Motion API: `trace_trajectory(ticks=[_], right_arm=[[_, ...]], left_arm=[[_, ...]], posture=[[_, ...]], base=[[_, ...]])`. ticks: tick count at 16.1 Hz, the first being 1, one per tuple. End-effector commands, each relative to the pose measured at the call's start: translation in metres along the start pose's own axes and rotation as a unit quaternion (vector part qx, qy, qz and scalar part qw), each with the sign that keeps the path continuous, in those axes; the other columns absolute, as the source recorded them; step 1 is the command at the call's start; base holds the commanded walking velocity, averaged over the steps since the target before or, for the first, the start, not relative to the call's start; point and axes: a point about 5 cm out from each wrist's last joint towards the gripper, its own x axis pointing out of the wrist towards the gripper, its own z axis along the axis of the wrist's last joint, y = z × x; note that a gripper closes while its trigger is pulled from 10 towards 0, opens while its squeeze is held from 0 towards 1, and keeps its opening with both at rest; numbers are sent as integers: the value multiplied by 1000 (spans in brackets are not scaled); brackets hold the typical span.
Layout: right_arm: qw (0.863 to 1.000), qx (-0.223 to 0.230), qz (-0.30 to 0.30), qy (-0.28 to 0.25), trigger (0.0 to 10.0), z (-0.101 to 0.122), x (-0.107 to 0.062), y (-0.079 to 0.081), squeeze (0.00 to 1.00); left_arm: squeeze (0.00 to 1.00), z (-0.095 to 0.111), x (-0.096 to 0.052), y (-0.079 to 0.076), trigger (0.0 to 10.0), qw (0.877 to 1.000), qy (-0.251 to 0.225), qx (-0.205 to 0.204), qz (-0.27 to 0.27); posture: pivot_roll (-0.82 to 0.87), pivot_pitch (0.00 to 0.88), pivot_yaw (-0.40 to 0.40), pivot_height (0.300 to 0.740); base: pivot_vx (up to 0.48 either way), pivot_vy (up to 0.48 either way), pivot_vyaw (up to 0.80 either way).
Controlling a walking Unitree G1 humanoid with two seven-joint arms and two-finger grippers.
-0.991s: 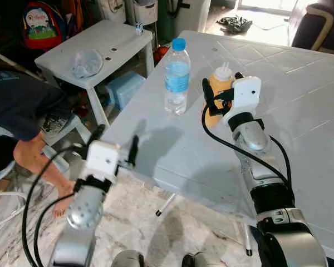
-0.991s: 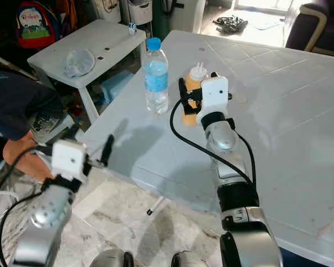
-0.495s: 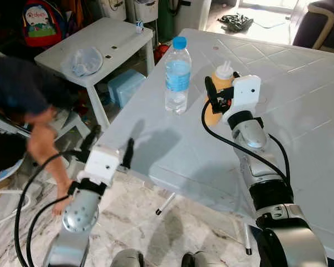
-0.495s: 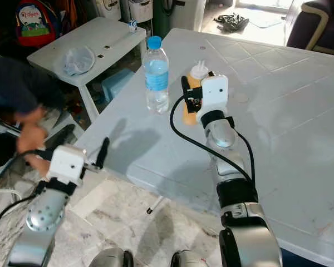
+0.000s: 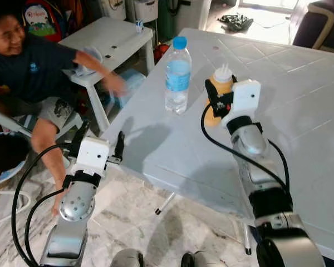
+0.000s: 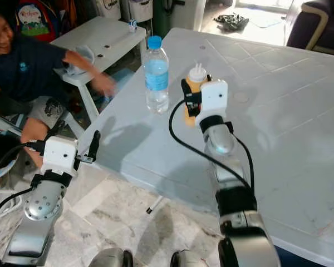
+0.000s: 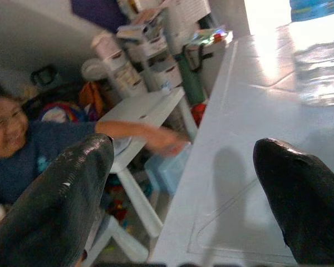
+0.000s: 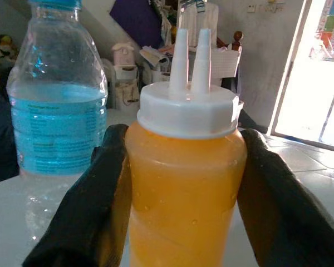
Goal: Restocking fridge
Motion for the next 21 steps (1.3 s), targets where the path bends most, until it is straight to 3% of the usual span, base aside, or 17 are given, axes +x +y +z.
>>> trace_trajectory(ticks=[1,2,9,15,16,17,18,19,21], right_arm=[[1000,4,-2,0,3216,2,-2,0,0],[1000,4,-3,-3,10000,5,-6,1,0],[999,34,0,-17,10000,24,-27,16,0],[999,47,6,-6,9882,23,-34,21,0],[999,49,7,-4,510,24,-35,21,0],[999,50,9,-4,0,25,-35,21,0],[999,48,10,-3,6314,26,-34,22,0],[999,48,10,-3,10000,26,-34,22,0],[999,48,13,-2,10000,26,-32,23,0]], left_arm=[[0,-5,1,2,10000,1000,18,-11,12],[0,-6,3,2,10000,999,22,-22,18],[0,-8,8,-3,10000,998,31,-39,26],[0,-8,11,-7,10000,998,31,-44,26],[0,-8,11,-8,10000,998,31,-44,26],[0,-9,12,-8,10000,998,31,-44,26],[0,-9,12,-8,10000,998,31,-44,28],[0,-9,12,-8,10000,998,31,-44,29],[0,-9,13,-8,10000,998,31,-44,31]], posture=[[83,89,13,740],[80,87,13,740],[60,71,8,740],[53,67,2,740],[53,64,-2,740],[53,62,-4,740],[53,61,-6,740],[54,59,-8,740],[56,56,-10,740]], base=[[0,0,0],[0,0,0],[0,0,0],[-174,0,0],[-270,0,0],[-274,0,0],[-270,0,0],[-266,0,0],[-281,0,0]])
